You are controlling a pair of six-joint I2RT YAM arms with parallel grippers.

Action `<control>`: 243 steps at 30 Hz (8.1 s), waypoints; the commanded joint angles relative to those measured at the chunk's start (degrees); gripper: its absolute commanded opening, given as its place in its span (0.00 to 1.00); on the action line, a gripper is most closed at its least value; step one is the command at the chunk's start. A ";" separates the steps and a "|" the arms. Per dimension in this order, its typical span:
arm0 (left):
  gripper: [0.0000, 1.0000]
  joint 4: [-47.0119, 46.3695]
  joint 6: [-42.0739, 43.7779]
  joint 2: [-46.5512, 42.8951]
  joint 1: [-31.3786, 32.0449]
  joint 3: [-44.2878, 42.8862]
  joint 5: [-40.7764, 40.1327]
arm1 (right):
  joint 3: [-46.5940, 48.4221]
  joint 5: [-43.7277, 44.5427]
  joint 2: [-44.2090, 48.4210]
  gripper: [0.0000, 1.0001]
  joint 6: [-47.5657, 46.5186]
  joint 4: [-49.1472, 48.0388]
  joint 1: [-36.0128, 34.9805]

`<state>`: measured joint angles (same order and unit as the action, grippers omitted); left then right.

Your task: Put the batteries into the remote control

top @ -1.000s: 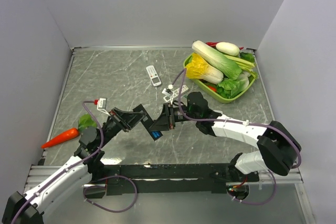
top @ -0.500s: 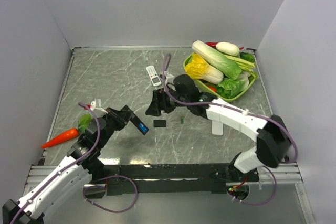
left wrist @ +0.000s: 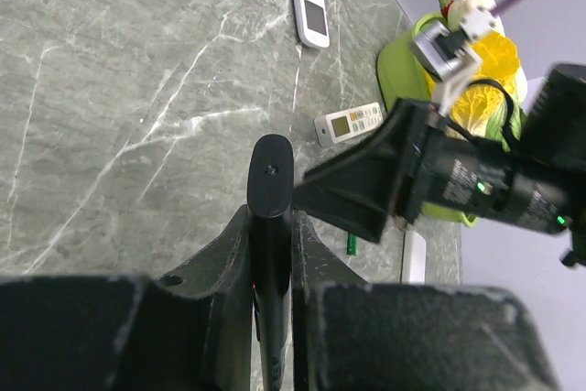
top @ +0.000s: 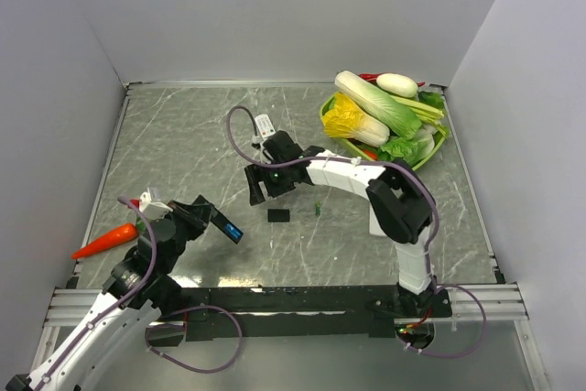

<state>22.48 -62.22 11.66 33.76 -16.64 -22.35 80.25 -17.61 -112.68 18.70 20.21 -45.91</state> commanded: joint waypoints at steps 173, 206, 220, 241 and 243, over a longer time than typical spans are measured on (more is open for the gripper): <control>0.01 -38.48 -23.39 -1.73 -0.18 15.41 15.67 | 9.22 33.87 19.96 0.31 -9.20 30.50 -29.85; 0.01 -39.88 -21.98 -5.07 -0.18 15.94 16.72 | 12.56 33.34 18.73 0.63 -7.89 32.79 -29.68; 0.01 -37.34 -22.94 -5.95 -0.18 16.20 16.90 | 14.15 29.56 24.43 0.81 -8.94 32.26 -29.76; 0.01 -33.99 -23.30 0.82 -0.18 9.44 24.01 | -15.48 -10.96 49.67 0.80 -54.54 8.62 -21.41; 0.01 -34.61 -23.56 1.52 -0.18 9.26 24.46 | -14.34 -10.52 46.79 0.80 -57.01 10.81 -21.33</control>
<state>-8.93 -83.96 12.25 33.67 -4.34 -0.62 64.42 -21.87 -63.00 -27.92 33.93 -67.83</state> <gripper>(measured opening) 0.178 0.803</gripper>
